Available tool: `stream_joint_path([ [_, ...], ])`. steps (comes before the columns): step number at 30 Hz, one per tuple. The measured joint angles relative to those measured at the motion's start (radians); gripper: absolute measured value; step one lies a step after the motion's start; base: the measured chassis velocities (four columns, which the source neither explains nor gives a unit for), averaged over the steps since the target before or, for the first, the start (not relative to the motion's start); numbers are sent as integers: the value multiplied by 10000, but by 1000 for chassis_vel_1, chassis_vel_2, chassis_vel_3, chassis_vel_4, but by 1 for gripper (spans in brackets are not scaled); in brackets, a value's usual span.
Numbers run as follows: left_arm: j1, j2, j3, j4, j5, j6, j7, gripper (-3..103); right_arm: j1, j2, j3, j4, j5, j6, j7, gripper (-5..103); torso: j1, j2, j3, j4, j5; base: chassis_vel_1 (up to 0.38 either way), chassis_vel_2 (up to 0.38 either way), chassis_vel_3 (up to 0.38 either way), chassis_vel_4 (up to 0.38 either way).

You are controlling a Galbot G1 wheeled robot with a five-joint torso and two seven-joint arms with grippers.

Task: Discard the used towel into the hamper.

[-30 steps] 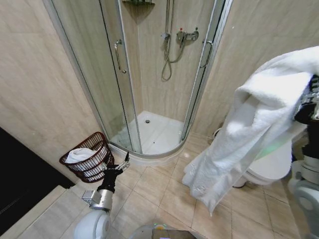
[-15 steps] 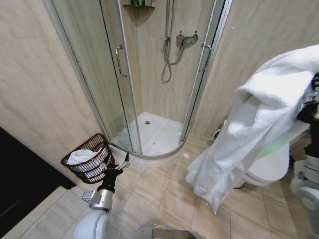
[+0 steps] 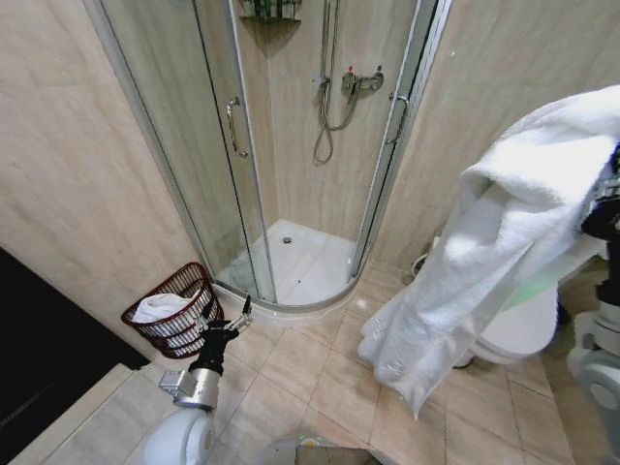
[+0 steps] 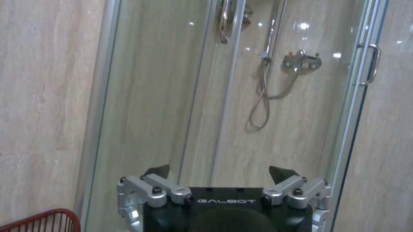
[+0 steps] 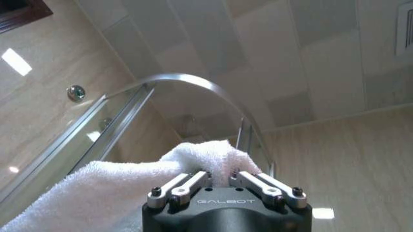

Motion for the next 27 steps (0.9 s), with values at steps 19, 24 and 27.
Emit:
stream_joint_path([
  [19, 0, 0, 0, 0, 0, 0, 0, 100, 1, 35, -152, 0, -15, 32, -44, 7, 386, 880, 497, 0, 0, 0, 0, 0, 0],
  [24, 0, 0, 0, 0, 0, 0, 0, 100, 3, 36, -144, 0, -18, 38, -50, 7, 503, 1138, 635, 0, 0, 0, 0, 0, 0],
  [27, 0, 0, 0, 0, -1, 0, 0, 100, 3, 43, -134, 0, -18, 42, -51, 7, 556, 1249, 693, 0, 0, 0, 0, 0, 0],
])
